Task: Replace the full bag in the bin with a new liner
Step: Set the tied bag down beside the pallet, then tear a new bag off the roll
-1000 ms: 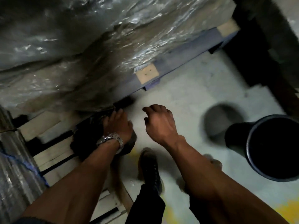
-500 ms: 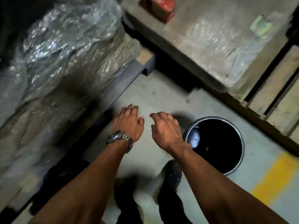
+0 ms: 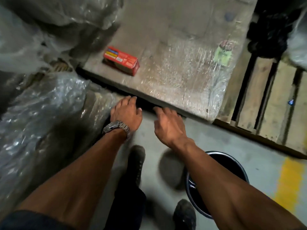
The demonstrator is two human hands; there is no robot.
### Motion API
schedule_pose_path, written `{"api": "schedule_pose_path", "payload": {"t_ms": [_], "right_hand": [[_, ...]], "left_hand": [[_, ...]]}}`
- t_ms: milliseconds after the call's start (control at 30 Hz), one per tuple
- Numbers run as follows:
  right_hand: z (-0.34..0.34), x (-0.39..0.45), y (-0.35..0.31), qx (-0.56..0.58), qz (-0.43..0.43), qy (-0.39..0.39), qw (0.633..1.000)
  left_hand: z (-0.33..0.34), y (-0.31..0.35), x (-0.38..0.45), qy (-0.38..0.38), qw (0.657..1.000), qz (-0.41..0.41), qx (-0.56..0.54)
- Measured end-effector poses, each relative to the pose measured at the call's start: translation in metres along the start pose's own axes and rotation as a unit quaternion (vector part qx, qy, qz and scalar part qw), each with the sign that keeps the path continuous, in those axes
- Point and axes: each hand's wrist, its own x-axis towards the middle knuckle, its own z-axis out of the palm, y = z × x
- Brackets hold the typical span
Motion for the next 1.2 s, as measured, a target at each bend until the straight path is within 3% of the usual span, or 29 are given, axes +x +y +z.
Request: {"api": "schedule_pose_path", "payload": {"t_ms": [167,367,433,567,633,700,867,933,1100,1200], "right_hand": [[0.001,0.087,-0.036,0.029,0.009,0.011,0.999],[0.008,0.160,-0.061,0.060,0.033,0.028,0.997],[0.010,0.178,-0.066,0.085,0.048,0.031,0.995],[0.016,0.208,-0.073,0.180,0.081,0.011,0.980],[0.022,0.222,-0.075,0.298,0.101,0.012,0.949],[0.032,0.232,-0.076,0.387,0.115,0.034,0.914],[0.025,0.217,-0.063,0.391,0.166,0.117,0.898],[0.018,0.204,-0.049,0.423,0.171,0.158,0.876],[0.004,0.161,-0.006,0.510,0.246,0.219,0.795],[-0.011,0.127,0.028,0.590,0.299,0.266,0.701]], "left_hand": [[-0.016,-0.031,0.085,0.019,1.000,0.009,-0.021],[-0.041,-0.062,0.159,0.054,0.980,-0.115,-0.154],[-0.051,-0.066,0.183,0.059,0.951,-0.177,-0.247],[-0.028,-0.118,0.269,0.021,0.853,-0.266,-0.449],[-0.006,-0.142,0.300,0.009,0.834,-0.251,-0.492],[-0.014,-0.124,0.292,0.006,0.836,-0.238,-0.494],[-0.046,-0.060,0.235,0.004,0.841,-0.224,-0.493],[-0.044,-0.046,0.221,-0.031,0.838,-0.233,-0.493],[-0.039,0.012,0.174,-0.133,0.809,-0.206,-0.535],[-0.033,0.052,0.139,-0.206,0.765,-0.161,-0.589]]}}
